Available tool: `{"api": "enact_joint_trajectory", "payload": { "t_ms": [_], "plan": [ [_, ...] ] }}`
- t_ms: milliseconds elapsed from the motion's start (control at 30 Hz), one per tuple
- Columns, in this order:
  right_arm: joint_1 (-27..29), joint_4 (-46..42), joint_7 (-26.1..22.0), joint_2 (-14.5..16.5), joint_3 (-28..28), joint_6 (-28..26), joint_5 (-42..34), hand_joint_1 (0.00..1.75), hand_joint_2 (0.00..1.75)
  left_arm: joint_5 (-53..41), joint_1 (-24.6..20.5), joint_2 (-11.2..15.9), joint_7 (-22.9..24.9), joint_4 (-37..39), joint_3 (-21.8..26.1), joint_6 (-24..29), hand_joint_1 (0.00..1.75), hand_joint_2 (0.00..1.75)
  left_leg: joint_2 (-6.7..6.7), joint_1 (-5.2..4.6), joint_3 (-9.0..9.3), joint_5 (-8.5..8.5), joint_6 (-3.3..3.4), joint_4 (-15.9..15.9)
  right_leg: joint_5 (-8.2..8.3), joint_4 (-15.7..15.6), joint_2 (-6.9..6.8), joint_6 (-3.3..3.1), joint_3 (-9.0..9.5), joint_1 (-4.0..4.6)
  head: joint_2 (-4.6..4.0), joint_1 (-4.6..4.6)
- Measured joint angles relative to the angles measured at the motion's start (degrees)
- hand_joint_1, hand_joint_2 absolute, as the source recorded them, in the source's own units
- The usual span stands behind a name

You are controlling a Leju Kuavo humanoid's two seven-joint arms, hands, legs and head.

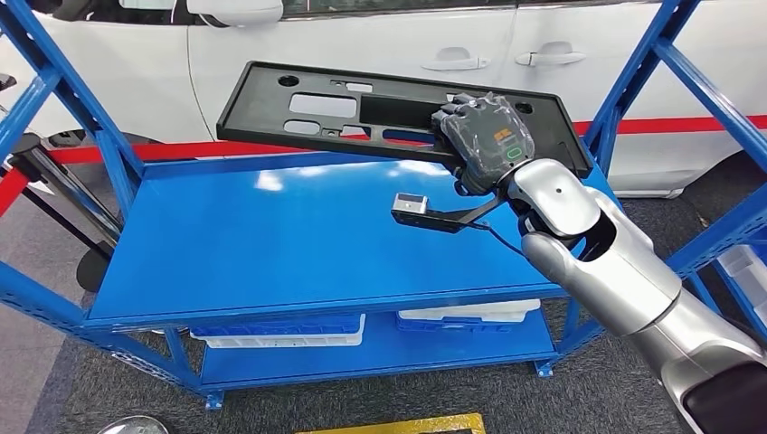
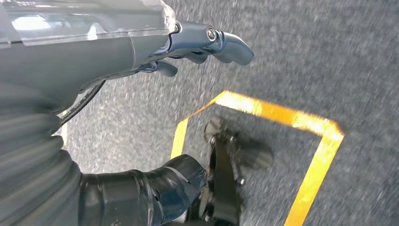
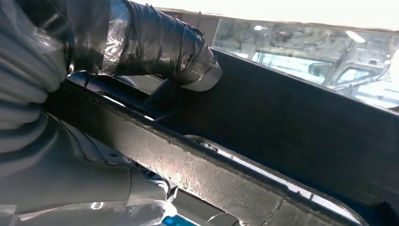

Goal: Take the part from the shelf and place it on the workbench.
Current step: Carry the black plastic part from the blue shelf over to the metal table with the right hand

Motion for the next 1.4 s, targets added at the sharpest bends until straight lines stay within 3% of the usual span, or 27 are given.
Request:
{"api": "enact_joint_trajectory", "payload": {
  "t_ms": [133,167,233,300,333,367,467,533,633,667,700,767,800,833,867,933,1000,1067,1133,1167,1200,1267,1300,1333,1367,1400],
  "plan": [
    [-0.3,0.1,0.0,0.0,0.2,0.8,-0.3,1.75,1.75,-0.3,-0.1,-0.1,0.0,0.0,0.2,0.0,0.00,1.75,-0.09,0.19,-0.64,-0.08,-1.47,0.2,0.73,-0.3,0.00,-2.00,-0.75,0.38,0.01,-0.08],
    [-0.4,0.1,0.0,0.0,0.2,0.9,-0.4,1.75,1.75,-0.3,-0.1,-0.1,0.0,0.0,0.2,0.0,0.00,1.75,-0.02,0.25,-1.23,-1.34,-1.54,1.5,1.12,-0.5,-0.10,-2.61,-1.00,0.37,0.01,-0.09],
    [-0.4,0.1,0.0,0.0,0.3,1.0,-0.6,1.75,1.75,-0.4,-0.1,-0.1,0.0,0.0,0.3,0.0,0.00,1.75,0.09,0.13,-3.54,-5.82,-1.34,7.5,1.85,-0.6,-0.24,-3.56,-1.73,0.66,0.01,-0.11],
    [-0.4,0.2,0.0,0.0,0.4,1.0,-0.8,1.75,1.75,-0.4,-0.2,0.0,0.0,0.0,0.4,0.0,0.00,1.75,0.09,-0.22,-5.72,-9.61,-1.07,14.5,2.57,-0.6,-0.26,-4.01,-2.74,1.24,0.01,-0.12],
    [-0.4,0.3,0.0,0.0,0.5,1.0,-0.8,1.75,1.75,-0.4,-0.2,0.0,0.0,0.0,0.5,0.0,0.00,1.75,0.09,-0.43,-5.70,-10.17,-0.83,15.9,2.97,-0.5,-0.26,-4.12,-3.27,1.54,0.01,-0.12],
    [-0.3,0.3,0.0,0.0,0.6,1.0,-0.9,1.75,1.75,-0.4,-0.2,0.0,0.1,0.0,0.6,0.0,0.00,1.75,0.09,-0.65,-4.52,-9.69,-0.48,14.9,3.37,-0.5,-0.26,-4.16,-3.79,1.81,0.01,-0.12],
    [-0.4,0.3,0.0,-0.1,0.6,1.0,-0.9,1.75,1.75,-0.5,-0.3,0.2,0.1,0.0,0.6,0.0,0.00,1.75,0.18,-1.53,2.73,-6.59,1.13,3.9,4.59,-0.4,-0.35,-3.96,-4.85,2.37,0.02,-0.08],
    [-0.4,0.3,0.0,-0.3,0.6,1.0,-0.9,1.75,1.75,-0.6,-0.4,0.3,0.1,0.0,0.6,0.0,0.00,1.75,0.25,-2.08,4.64,-5.65,1.75,0.2,5.39,-0.6,-0.55,-3.39,-4.98,2.39,0.02,-0.08],
    [-0.4,0.3,0.0,-0.5,0.7,1.1,-1.0,1.75,1.75,-0.7,-0.3,0.3,0.2,0.0,0.6,0.0,0.00,1.75,0.32,-2.12,4.00,-3.71,2.33,-0.4,6.21,-1.2,-0.54,-2.36,-5.14,2.24,0.02,-0.13],
    [-0.4,0.3,0.0,-0.6,0.7,1.1,-1.0,1.75,1.75,-0.7,-0.3,0.3,0.3,0.0,0.7,0.0,0.00,1.75,0.46,-1.97,3.66,-2.86,2.70,-0.8,5.09,-0.5,-0.43,-2.10,-5.54,2.20,0.02,-0.12],
    [-0.4,0.4,0.0,-0.8,0.7,1.1,-1.1,1.75,1.75,-0.8,-0.3,0.2,0.3,0.0,0.7,0.0,0.00,1.75,0.61,-1.81,3.10,-1.98,2.99,-1.1,2.89,1.4,-0.33,-1.86,-6.25,2.14,0.02,-0.10],
    [-0.3,0.4,0.0,-0.9,0.7,1.1,-1.1,1.75,1.75,-0.8,-0.3,0.2,0.4,0.0,0.7,0.0,0.00,1.75,0.76,-1.79,1.48,-0.52,3.32,-1.2,-3.10,8.2,-0.30,-1.45,-7.99,1.78,0.01,-0.09],
    [-0.1,0.5,0.0,-0.9,0.8,1.1,-1.1,1.75,1.75,-0.8,-0.3,0.2,0.4,0.0,0.7,0.0,0.00,1.75,0.77,-1.79,0.55,0.14,3.27,-1.1,-5.10,11.6,-0.33,-1.23,-8.50,1.63,0.01,-0.09],
    [0.0,0.5,-0.1,-0.9,0.8,1.1,-1.1,1.75,1.75,-0.8,-0.3,0.2,0.4,0.0,0.7,0.0,0.00,1.75,0.77,-1.79,-0.37,0.77,3.19,-1.1,-5.84,13.8,-0.34,-1.06,-8.30,1.50,0.01,-0.10],
    [0.1,0.6,-0.1,-0.9,0.9,1.1,-1.1,1.75,1.75,-0.8,-0.3,0.2,0.4,0.0,0.7,-0.1,0.00,1.75,0.77,-1.78,-1.23,1.37,3.08,-1.0,-5.45,14.2,-0.37,-0.94,-7.20,1.41,0.02,-0.09],
    [0.1,0.7,-0.1,-0.9,0.9,1.1,-1.1,1.75,1.75,-0.8,-0.2,0.2,0.4,0.0,0.8,-0.1,0.00,1.75,0.76,-1.74,-2.70,2.41,2.72,-0.7,-3.30,8.9,-0.43,-0.97,-1.98,1.31,0.02,-0.10],
    [-0.1,0.7,-0.1,-0.9,1.0,1.1,-1.1,1.75,1.75,-0.9,-0.3,0.2,0.4,0.0,0.9,-0.1,0.00,1.75,0.71,-1.83,-3.63,3.32,2.14,-0.5,-3.08,1.5,-0.42,-1.43,3.33,1.58,0.02,-0.14],
    [-0.3,0.6,-0.1,-0.8,1.0,1.1,-1.1,1.75,1.75,-0.9,-0.3,0.1,0.4,0.0,1.0,-0.1,0.00,1.75,0.68,-1.85,-3.83,4.27,1.45,-0.7,-3.55,-1.5,-0.39,-2.08,4.91,2.01,0.02,-0.14],
    [-0.4,0.7,-0.1,-0.8,1.0,1.2,-1.1,1.75,1.75,-0.9,-0.3,0.1,0.4,0.0,1.1,-0.1,0.00,1.75,0.61,-1.82,-3.97,4.84,0.74,-0.8,-2.54,-1.7,-0.56,-2.91,4.38,1.96,0.01,-0.09],
    [-0.5,0.7,-0.1,-0.8,1.0,1.2,-1.1,1.75,1.75,-0.9,-0.2,0.1,0.4,0.0,1.1,-0.1,0.00,1.75,0.55,-1.78,-4.49,3.87,0.48,-0.2,-1.88,-1.9,-0.70,-3.43,3.89,1.82,0.01,-0.11],
    [-0.6,0.7,-0.1,-0.8,1.0,1.3,-1.1,1.75,1.75,-0.9,-0.2,0.1,0.4,0.0,1.1,-0.1,0.00,1.75,0.48,-1.74,-5.31,1.85,0.27,1.5,-1.13,-2.0,-0.84,-3.93,3.27,1.67,0.01,-0.11],
    [-0.9,0.7,0.1,-0.7,1.2,2.3,-1.0,1.75,1.75,-1.0,-0.1,0.1,0.5,0.0,1.1,-0.1,0.00,1.75,0.45,-1.57,-7.50,-4.11,-0.02,7.9,0.32,-2.1,-0.92,-4.51,1.58,1.64,0.02,-0.14],
    [-1.3,0.9,0.3,-0.6,1.4,3.2,-1.0,1.75,1.75,-1.0,-0.2,0.1,0.5,0.0,1.1,-0.2,0.00,1.75,0.45,-1.53,-8.33,-6.26,-0.20,11.6,1.05,-2.1,-0.91,-4.57,0.63,1.72,0.02,-0.14],
    [-1.7,1.2,0.6,-0.5,1.6,4.4,-0.9,1.75,1.75,-1.2,-0.2,0.1,0.4,0.0,1.1,-0.3,0.00,1.75,0.46,-1.52,-8.57,-7.08,-0.35,14.5,1.80,-2.0,-0.90,-4.55,-0.38,1.79,0.02,-0.14],
    [-2.4,1.6,0.9,-0.2,1.9,5.5,-0.8,1.75,1.75,-1.3,-0.3,0.1,0.4,0.0,1.1,-0.4,0.00,1.75,0.46,-1.51,-8.06,-6.68,-0.43,15.9,2.58,-2.0,-0.90,-4.50,-1.43,1.86,0.01,-0.14],
    [-3.1,2.1,1.1,0.3,2.2,6.5,-0.7,1.75,1.75,-1.5,-0.4,0.1,0.3,0.0,1.1,-0.4,0.00,1.75,0.46,-1.51,-6.42,-5.29,-0.39,15.2,3.34,-1.9,-0.88,-4.41,-2.49,1.90,0.01,-0.14]
  ]
}}
